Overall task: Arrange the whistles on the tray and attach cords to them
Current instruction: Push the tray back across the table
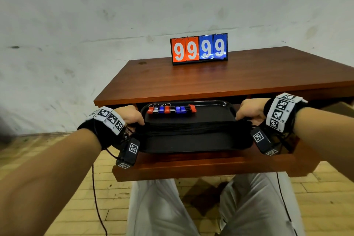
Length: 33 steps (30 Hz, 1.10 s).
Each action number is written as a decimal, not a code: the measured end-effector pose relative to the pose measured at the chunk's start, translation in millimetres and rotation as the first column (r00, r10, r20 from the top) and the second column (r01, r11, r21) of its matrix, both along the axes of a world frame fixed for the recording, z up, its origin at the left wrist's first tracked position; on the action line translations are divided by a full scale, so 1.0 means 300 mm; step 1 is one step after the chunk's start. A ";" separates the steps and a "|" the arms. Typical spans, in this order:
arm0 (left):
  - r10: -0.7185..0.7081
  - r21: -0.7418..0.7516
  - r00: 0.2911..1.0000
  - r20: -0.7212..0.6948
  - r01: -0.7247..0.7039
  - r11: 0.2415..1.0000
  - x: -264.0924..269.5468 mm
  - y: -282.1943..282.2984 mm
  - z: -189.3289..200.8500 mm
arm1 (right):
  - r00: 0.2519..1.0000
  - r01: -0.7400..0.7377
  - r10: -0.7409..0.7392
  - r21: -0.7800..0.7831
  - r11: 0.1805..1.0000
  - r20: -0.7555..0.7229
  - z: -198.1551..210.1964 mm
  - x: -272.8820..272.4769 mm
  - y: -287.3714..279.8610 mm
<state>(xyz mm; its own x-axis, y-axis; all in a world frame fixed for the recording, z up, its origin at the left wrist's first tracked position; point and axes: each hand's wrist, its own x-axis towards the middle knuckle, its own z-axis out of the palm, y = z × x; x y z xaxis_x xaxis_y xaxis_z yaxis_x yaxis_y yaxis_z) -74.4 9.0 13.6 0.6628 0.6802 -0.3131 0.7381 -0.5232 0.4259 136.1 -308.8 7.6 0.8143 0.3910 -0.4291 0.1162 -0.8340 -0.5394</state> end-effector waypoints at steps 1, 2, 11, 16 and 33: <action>0.006 -0.017 1.000 0.007 -0.006 1.000 -0.002 -0.004 -0.015 | 1.000 0.002 -0.002 -0.007 1.000 0.004 -0.005 -0.006 0.001; 0.006 -0.031 1.000 0.007 -0.006 0.999 -0.005 -0.009 -0.031 | 1.000 -0.005 0.005 -0.019 1.000 0.004 -0.011 -0.012 0.001; 0.034 -0.077 0.999 0.008 -0.033 0.997 -0.004 -0.014 -0.123 | 0.998 -0.044 0.047 -0.109 0.993 0.029 -0.065 -0.018 0.014; 0.041 -0.115 0.999 0.006 -0.040 0.993 0.017 -0.014 -0.152 | 0.998 -0.043 0.047 -0.123 0.991 0.029 -0.082 -0.004 0.021; 0.006 -0.160 1.000 -0.030 -0.011 0.987 0.074 0.016 -0.224 | 0.996 -0.069 0.079 -0.202 0.977 0.043 -0.142 0.033 0.041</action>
